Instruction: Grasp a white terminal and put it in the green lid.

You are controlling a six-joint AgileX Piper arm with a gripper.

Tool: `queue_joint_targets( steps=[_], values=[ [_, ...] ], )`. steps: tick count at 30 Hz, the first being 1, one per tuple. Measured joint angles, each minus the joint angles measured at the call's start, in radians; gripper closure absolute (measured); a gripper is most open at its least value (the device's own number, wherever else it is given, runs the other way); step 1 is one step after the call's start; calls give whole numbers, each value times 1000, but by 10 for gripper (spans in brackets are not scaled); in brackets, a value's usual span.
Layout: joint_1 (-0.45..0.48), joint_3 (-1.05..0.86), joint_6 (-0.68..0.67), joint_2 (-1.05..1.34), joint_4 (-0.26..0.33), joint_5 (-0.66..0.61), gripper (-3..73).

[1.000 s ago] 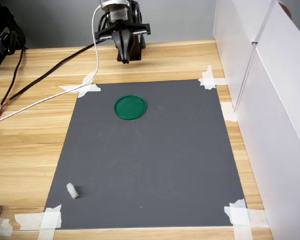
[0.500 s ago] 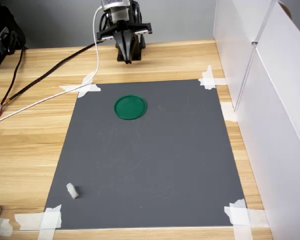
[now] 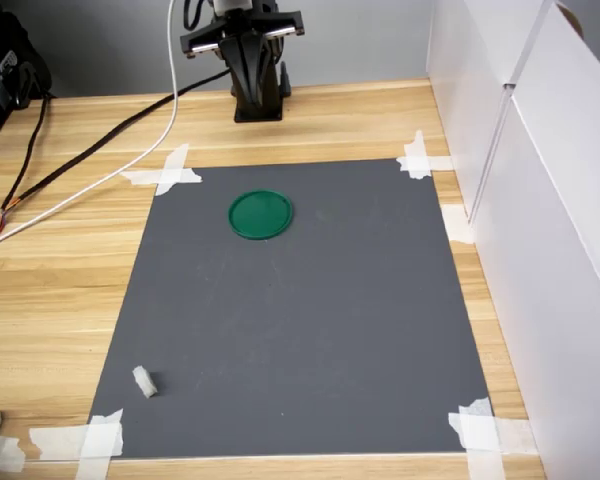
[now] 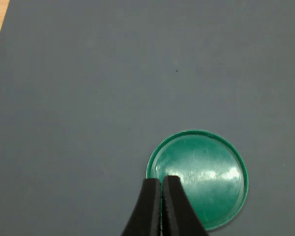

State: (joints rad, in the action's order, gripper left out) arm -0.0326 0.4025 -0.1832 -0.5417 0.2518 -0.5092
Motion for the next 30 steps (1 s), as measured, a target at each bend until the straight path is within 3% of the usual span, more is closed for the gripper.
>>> queue_joint_targets(
  steps=[4, 10, 16, 22, 30],
  values=[
    [0, 95, 0, -151, -15, 1, 716],
    [0, 242, -22, -353, -120, 2, 716],
    [0, 372, -144, -527, -206, -19, 716],
    [0, 476, -286, -656, -232, -79, 716],
    [0, 595, -322, -762, -233, -174, 716]
  ],
)
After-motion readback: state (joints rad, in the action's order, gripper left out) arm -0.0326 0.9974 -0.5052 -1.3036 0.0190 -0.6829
